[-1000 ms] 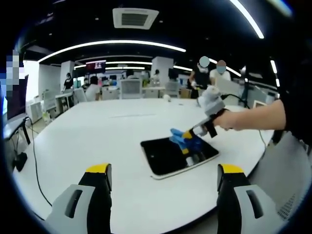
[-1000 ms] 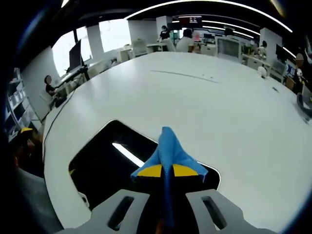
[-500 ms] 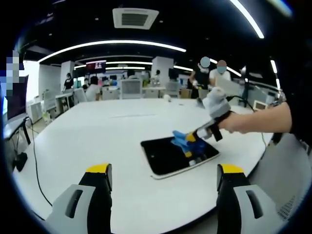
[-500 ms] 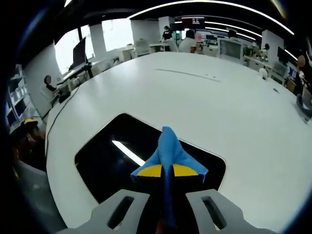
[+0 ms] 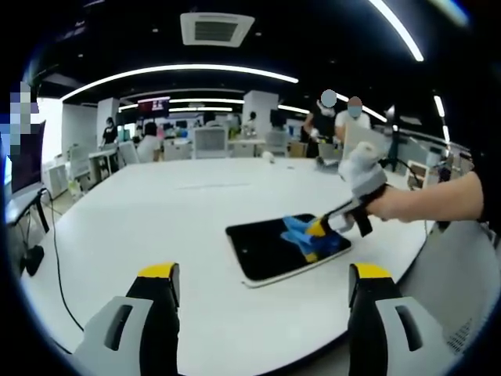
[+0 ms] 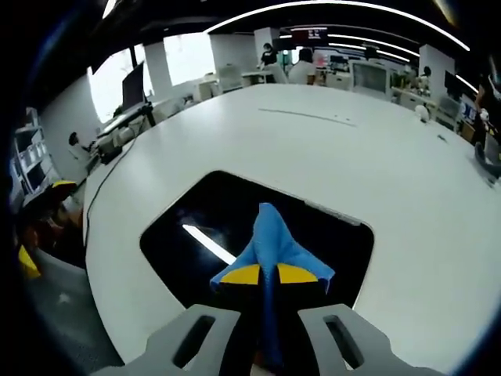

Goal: Wipe the mirror surface with the cleaning cloth until all visible marks leave the cleaned area.

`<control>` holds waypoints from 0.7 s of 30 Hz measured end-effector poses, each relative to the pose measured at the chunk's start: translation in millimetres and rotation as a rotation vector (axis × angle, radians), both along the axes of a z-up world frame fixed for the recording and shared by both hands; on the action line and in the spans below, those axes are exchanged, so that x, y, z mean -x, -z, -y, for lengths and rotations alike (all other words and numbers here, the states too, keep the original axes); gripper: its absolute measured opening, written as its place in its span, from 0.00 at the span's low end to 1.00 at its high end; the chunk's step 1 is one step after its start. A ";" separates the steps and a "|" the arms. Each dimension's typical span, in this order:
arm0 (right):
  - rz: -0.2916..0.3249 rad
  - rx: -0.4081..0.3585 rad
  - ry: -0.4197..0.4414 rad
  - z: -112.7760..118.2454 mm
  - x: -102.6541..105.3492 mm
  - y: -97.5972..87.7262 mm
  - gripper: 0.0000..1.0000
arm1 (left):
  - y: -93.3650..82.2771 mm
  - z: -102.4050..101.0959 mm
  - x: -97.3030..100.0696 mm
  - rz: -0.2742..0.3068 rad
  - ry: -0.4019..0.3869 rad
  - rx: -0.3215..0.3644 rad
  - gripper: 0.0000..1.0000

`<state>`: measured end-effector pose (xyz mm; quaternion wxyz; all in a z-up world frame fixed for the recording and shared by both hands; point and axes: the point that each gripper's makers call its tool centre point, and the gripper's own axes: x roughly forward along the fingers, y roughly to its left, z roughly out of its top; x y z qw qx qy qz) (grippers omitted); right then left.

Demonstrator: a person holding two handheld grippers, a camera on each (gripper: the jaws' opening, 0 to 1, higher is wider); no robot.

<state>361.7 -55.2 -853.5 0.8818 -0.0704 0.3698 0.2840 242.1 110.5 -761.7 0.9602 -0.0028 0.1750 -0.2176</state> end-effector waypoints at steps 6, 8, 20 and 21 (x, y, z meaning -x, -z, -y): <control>-0.008 -0.007 0.000 -0.2 7.9 0.5 0.00 | 0.0 0.3 0.4 0.000 0.002 -0.001 0.90; -0.007 -0.005 -0.005 -1.2 13.0 -0.1 0.00 | 0.2 0.3 0.6 -0.001 0.002 -0.002 0.90; -0.017 -0.009 -0.017 -2.9 32.0 -0.6 0.00 | 0.7 0.5 1.2 -0.004 0.004 -0.003 0.90; -0.018 -0.010 -0.018 -2.9 34.2 -0.7 0.00 | 0.7 0.5 1.3 -0.004 0.004 -0.003 0.90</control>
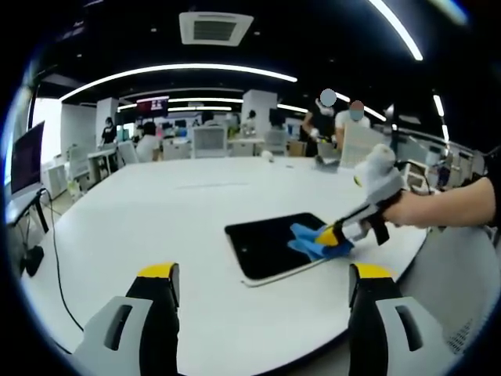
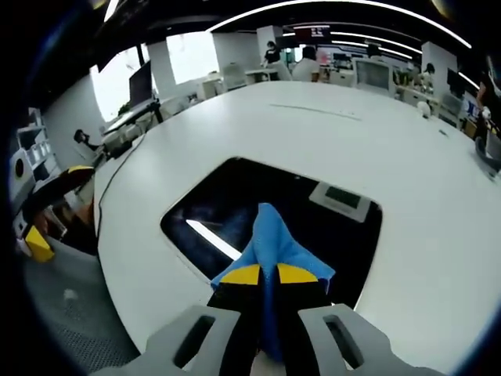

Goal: Wipe the mirror surface with the cleaning cloth until all visible marks leave the cleaned area.

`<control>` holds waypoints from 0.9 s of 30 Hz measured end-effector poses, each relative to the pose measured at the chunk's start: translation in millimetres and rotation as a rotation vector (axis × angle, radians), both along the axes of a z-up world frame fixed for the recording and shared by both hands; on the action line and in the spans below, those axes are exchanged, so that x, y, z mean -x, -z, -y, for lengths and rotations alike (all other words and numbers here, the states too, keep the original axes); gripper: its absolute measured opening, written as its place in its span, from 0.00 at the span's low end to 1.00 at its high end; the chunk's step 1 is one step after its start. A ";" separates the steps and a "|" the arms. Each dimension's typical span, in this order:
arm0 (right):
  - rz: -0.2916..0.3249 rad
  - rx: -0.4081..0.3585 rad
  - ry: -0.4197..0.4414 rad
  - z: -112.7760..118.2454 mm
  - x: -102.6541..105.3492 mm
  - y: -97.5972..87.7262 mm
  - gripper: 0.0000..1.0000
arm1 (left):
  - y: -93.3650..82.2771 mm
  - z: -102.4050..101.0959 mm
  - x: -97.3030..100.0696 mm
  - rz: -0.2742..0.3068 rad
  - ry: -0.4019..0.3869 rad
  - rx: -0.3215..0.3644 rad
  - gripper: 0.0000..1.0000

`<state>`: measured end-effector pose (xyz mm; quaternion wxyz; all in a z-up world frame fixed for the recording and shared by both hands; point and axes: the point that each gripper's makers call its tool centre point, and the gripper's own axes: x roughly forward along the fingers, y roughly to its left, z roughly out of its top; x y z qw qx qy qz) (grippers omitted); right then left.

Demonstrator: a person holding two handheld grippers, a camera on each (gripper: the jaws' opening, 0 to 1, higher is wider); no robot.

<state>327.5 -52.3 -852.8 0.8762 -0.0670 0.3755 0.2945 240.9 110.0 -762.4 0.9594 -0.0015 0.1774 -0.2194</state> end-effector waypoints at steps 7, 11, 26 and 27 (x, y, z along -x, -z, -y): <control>0.002 -0.004 -0.006 -0.1 4.6 0.0 0.01 | 0.2 0.4 0.4 -0.001 0.001 -0.001 0.90; 0.007 0.041 -0.042 -1.6 4.3 0.1 0.01 | 0.2 0.5 0.4 -0.002 0.001 0.001 0.90; -0.011 0.048 -0.053 7.6 6.6 0.8 0.01 | 0.6 1.0 0.6 -0.003 0.003 0.001 0.89; -0.010 0.049 -0.052 9.5 7.0 0.9 0.01 | 0.5 1.1 0.7 -0.003 0.004 0.001 0.89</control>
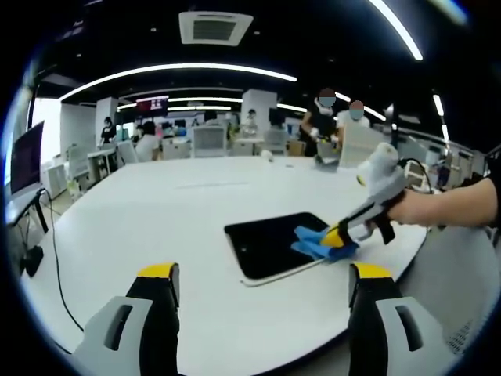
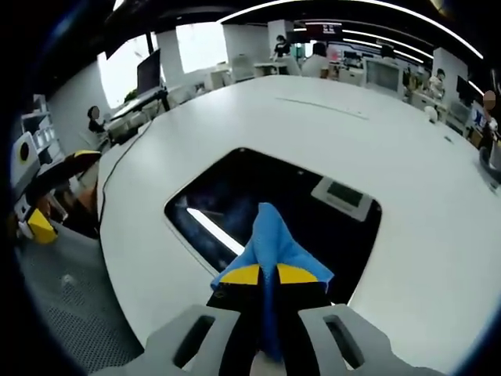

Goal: Wipe the mirror surface with the cleaning cloth until all visible marks leave the cleaned area.

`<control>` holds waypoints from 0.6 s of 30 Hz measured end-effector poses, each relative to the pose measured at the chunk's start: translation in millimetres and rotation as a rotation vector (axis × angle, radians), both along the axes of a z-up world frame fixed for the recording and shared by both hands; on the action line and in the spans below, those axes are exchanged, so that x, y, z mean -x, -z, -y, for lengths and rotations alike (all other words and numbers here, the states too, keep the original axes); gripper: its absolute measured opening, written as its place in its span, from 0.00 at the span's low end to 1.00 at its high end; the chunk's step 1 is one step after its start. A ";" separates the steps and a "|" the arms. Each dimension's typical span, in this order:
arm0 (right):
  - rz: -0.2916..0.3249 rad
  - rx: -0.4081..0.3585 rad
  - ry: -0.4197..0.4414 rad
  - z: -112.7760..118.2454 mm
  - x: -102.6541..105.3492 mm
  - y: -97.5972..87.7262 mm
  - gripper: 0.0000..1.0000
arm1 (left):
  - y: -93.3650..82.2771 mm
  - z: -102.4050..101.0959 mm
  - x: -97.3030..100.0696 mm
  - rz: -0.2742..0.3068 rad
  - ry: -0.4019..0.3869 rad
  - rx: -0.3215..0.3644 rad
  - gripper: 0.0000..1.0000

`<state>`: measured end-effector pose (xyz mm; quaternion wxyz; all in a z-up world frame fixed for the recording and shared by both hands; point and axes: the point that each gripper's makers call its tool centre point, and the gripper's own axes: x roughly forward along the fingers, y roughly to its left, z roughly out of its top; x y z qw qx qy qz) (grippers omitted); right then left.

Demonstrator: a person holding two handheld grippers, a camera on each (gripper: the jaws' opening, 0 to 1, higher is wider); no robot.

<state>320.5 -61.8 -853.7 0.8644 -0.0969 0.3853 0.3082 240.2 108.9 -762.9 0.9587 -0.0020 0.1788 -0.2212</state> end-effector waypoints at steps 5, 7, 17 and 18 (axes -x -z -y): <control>-0.003 0.007 0.007 10.4 0.2 0.0 0.01 | -0.5 -0.1 -0.3 0.003 -0.002 0.002 0.89; -0.003 0.008 0.011 14.2 0.7 0.2 0.01 | -0.6 -0.3 -0.4 0.003 -0.002 0.003 0.89; -0.006 0.001 0.042 31.1 1.0 0.6 0.01 | -1.1 0.2 -1.1 0.005 -0.002 0.006 0.89; -0.006 0.002 0.041 30.8 0.9 0.6 0.01 | -1.1 0.2 -1.1 0.005 -0.002 0.007 0.89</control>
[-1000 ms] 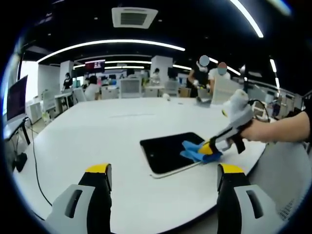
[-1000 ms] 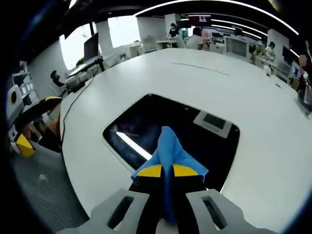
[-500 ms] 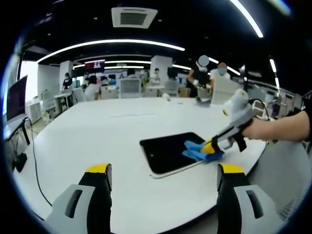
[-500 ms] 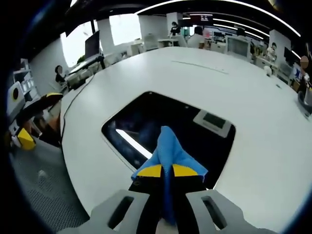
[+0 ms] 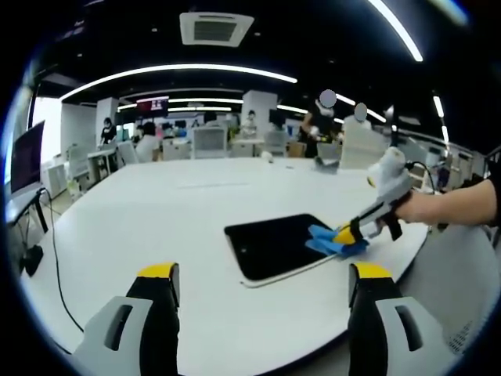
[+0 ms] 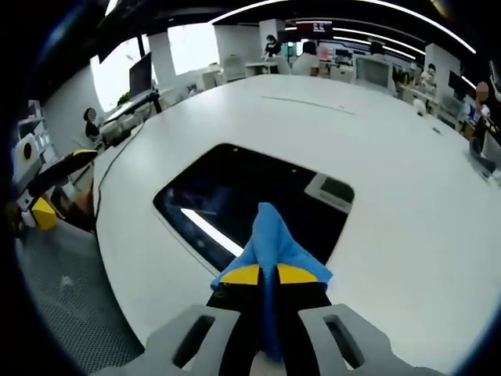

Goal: Wipe the mirror surface with the cleaning cloth until all visible marks leave the cleaned area.

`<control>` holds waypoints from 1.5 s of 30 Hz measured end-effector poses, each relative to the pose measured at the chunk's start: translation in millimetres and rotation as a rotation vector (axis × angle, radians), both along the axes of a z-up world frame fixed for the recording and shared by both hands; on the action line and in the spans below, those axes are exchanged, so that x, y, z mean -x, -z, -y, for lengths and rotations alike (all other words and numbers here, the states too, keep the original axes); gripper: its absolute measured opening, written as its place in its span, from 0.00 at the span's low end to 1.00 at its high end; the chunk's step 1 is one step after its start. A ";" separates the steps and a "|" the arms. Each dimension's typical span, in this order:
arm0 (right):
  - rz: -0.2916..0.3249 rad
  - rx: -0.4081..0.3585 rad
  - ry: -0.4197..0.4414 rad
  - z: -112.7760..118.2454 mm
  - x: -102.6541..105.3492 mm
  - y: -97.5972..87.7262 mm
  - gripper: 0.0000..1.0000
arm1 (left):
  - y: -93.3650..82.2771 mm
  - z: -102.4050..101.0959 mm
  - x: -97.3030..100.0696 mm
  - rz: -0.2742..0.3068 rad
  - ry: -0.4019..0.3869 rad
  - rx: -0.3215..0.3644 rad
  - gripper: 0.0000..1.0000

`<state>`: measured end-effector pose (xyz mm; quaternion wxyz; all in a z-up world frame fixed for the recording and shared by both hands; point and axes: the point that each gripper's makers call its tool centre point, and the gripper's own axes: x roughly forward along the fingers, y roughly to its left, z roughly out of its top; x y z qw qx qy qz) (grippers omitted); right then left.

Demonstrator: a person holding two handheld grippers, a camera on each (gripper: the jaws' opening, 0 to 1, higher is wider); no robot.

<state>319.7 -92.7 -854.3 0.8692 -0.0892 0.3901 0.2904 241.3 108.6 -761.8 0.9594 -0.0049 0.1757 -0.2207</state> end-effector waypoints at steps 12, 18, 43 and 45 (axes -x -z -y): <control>0.014 0.001 -0.006 3.0 -12.4 0.0 0.01 | -0.7 0.0 -0.6 0.002 -0.002 0.007 0.89; 0.019 -0.001 0.006 3.7 -22.3 0.1 0.01 | -0.5 1.0 0.0 0.001 0.004 0.006 0.89; 0.037 -0.004 0.054 10.1 -81.7 0.2 0.01 | 0.1 0.4 -1.0 -0.003 0.002 0.001 0.88; 0.038 -0.001 0.053 10.5 -85.8 0.2 0.01 | 0.3 0.4 -0.6 -0.004 0.002 0.000 0.88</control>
